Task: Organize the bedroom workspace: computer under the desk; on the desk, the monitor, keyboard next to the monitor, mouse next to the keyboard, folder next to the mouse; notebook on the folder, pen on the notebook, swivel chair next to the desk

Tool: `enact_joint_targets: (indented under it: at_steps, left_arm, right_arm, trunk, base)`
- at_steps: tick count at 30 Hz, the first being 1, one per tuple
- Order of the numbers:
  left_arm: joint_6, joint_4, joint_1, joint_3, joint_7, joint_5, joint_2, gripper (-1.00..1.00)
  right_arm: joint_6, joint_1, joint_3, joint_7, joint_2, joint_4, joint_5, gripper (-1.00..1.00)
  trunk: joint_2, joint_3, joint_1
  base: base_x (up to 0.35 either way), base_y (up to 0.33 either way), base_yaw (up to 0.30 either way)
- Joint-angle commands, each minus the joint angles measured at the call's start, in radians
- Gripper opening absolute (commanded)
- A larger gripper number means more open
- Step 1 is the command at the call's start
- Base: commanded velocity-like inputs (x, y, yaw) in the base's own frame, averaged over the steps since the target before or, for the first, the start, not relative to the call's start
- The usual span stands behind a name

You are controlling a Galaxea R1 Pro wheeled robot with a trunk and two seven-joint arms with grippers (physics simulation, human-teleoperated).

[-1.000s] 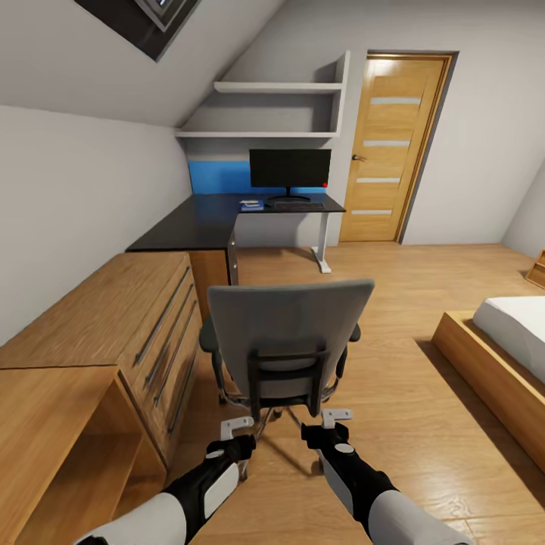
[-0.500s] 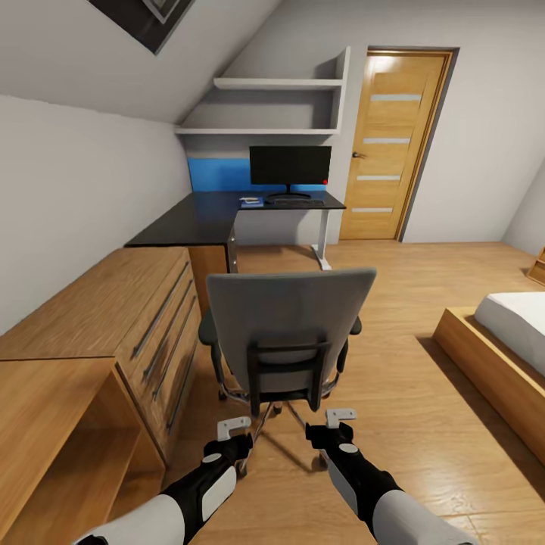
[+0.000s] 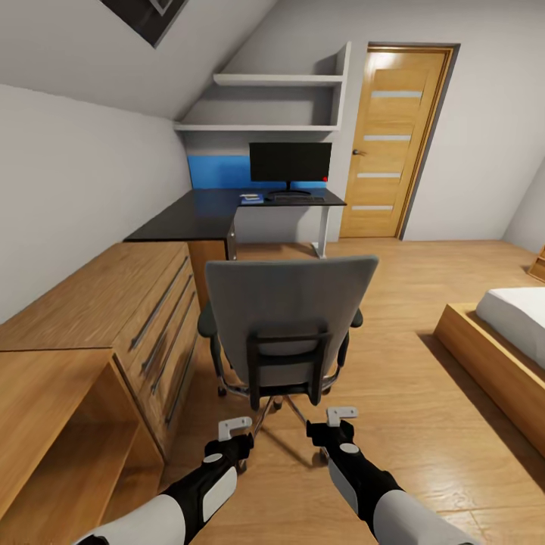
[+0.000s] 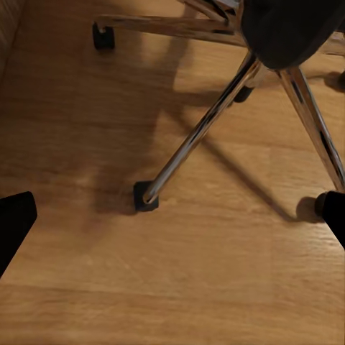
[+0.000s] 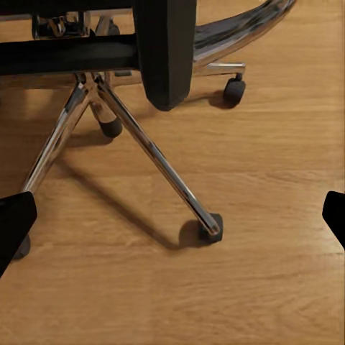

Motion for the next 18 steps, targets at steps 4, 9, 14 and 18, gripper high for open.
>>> enact_joint_targets:
  at_steps: [4,9,14,18]
  left_arm:
    - [-0.005,0.000,-0.001,-0.009,0.005,0.010,-0.001,1.00]
    - [-0.005,0.000,-0.001,-0.013,0.005,0.010,-0.002,1.00]
    - [-0.003,0.000,-0.001,-0.015,0.005,0.010,-0.005,1.00]
    - [-0.001,-0.003,-0.001,-0.018,0.005,0.010,-0.011,1.00]
  right_arm:
    - [-0.027,-0.001,0.009,-0.005,-0.001,0.005,-0.010,1.00]
    - [-0.029,-0.001,0.012,-0.004,0.000,0.004,-0.009,1.00]
    - [-0.038,-0.001,0.012,-0.001,-0.001,0.006,-0.011,1.00]
    - [-0.063,-0.001,0.012,0.001,0.000,0.006,-0.013,1.00]
  trunk:
    - [-0.029,-0.013,0.015]
    - [-0.064,-0.029,0.034]
    - [-0.099,-0.045,0.054]
    - [-0.127,-0.057,0.069]
  base:
    - [0.000,0.000,0.000]
    - [0.000,0.000,0.000]
    - [0.000,0.000,0.000]
    - [0.000,0.000,0.000]
